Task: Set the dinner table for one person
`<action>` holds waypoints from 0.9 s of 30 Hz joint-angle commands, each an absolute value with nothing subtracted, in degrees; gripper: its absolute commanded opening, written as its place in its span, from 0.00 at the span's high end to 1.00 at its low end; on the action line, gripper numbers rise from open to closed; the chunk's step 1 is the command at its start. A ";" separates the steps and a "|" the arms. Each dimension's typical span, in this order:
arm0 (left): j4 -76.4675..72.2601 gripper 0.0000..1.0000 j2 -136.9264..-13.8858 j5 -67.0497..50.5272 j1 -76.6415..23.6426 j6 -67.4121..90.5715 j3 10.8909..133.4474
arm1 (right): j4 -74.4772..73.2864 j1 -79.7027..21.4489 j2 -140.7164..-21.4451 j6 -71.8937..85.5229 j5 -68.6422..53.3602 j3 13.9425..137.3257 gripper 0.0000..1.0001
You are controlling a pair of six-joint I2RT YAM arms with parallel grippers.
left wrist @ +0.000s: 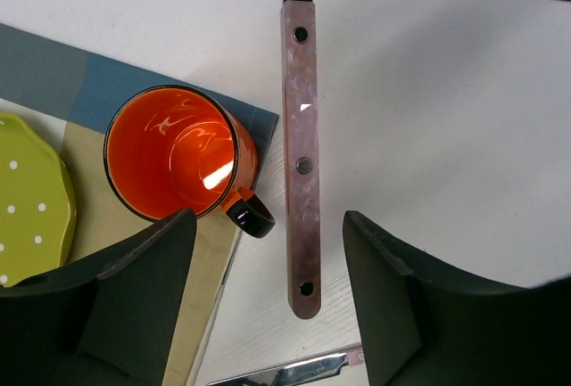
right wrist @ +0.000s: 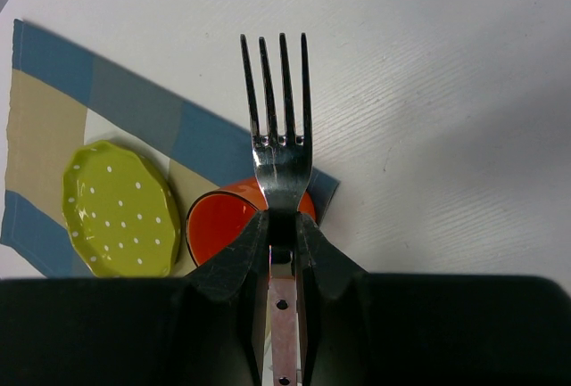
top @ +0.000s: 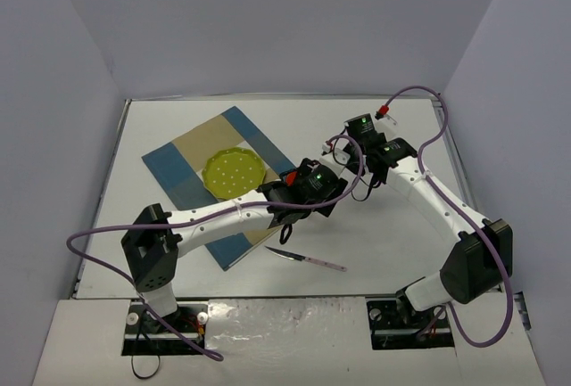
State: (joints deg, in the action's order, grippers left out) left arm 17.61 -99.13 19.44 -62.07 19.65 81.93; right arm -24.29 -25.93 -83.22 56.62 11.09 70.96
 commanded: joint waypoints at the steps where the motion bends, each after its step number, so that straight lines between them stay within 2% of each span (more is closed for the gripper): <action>1: 13.09 0.43 -97.38 20.36 -62.49 18.43 83.76 | -23.38 -26.10 -82.79 57.36 11.83 73.77 1.00; 5: 12.92 0.54 -97.38 20.22 -62.49 18.37 83.40 | -23.38 -26.10 -82.79 57.48 11.86 73.47 1.00; 14: 12.92 0.71 -97.47 19.16 -62.49 18.46 82.88 | -23.21 -26.11 -82.71 58.44 11.25 73.21 1.00; 17: 13.09 0.83 -97.47 19.08 -62.49 18.46 82.80 | -23.29 -26.19 -82.54 58.62 11.17 73.04 1.00; 22: 13.77 0.95 -97.23 19.34 -62.49 18.31 82.64 | -23.29 -26.19 -82.50 59.10 10.92 72.47 1.00; 24: 13.72 0.98 -97.21 19.26 -62.49 18.28 82.54 | -23.29 -26.35 -82.61 59.23 10.90 72.34 0.97; 27: 13.80 1.00 -97.12 18.65 -62.49 18.03 82.27 | -23.21 -26.62 -82.53 59.08 11.07 72.33 0.87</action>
